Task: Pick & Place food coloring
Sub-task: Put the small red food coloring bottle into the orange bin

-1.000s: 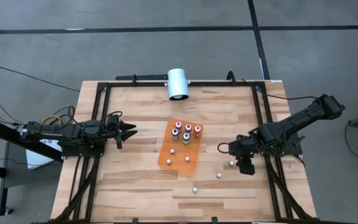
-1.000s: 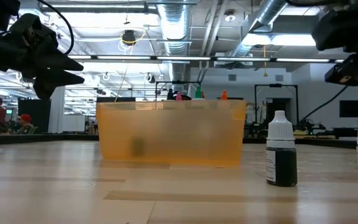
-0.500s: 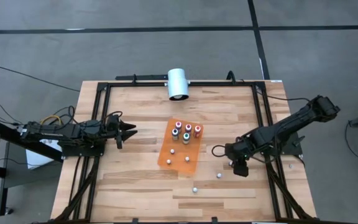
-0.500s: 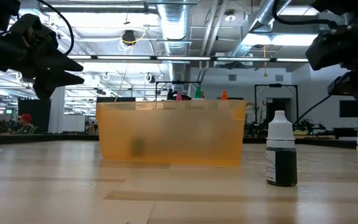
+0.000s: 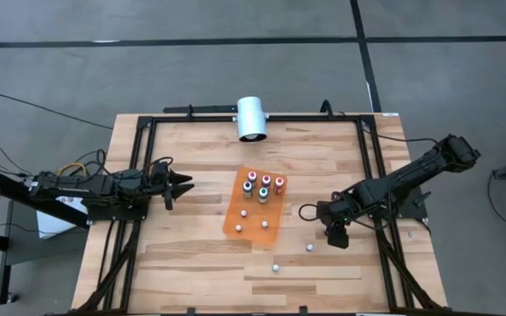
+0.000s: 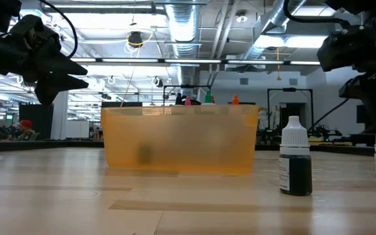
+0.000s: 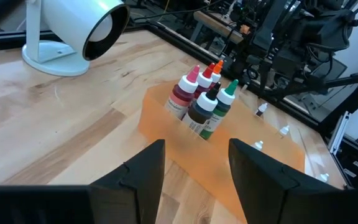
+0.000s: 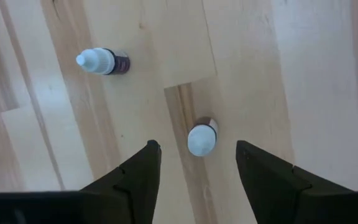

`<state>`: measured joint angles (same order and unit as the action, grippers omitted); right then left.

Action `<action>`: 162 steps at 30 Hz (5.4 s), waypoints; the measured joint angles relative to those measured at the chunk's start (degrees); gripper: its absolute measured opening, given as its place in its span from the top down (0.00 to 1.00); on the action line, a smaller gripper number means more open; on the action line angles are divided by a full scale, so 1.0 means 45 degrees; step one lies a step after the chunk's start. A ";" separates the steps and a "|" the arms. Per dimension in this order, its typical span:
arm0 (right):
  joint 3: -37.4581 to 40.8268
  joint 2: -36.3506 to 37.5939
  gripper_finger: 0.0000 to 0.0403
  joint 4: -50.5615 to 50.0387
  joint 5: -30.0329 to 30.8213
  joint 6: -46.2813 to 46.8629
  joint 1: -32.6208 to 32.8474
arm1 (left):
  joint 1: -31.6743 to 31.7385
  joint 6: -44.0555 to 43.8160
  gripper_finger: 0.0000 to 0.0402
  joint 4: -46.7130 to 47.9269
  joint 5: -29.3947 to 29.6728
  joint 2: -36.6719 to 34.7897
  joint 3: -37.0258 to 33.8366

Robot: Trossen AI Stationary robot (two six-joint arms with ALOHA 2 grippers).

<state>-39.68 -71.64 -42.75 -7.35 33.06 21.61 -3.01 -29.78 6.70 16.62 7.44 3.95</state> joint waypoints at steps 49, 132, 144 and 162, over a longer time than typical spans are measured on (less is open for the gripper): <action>0.0000 -0.2535 0.83 0.0681 -0.0034 -0.0110 0.0029 | -0.0001 -0.0301 0.58 0.0049 0.0005 0.0005 -0.0005; -1.0958 -1.0185 0.81 -0.2360 0.1884 -0.7108 -0.2832 | -0.0005 0.0729 0.58 0.0233 -0.1080 0.0151 -0.0010; -1.0953 -1.0184 0.77 -0.2418 0.1354 -0.7125 -0.2749 | -0.0005 0.0816 0.58 0.0238 -0.1073 0.0151 -0.0010; -1.0953 -1.0182 0.77 -0.2413 0.1729 -0.7287 -0.2229 | -0.0005 0.0821 0.58 0.0240 -0.1078 0.0151 -0.0010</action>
<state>-88.97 -117.46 -53.60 0.43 0.27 11.57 -3.03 -26.09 7.78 11.77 8.12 3.90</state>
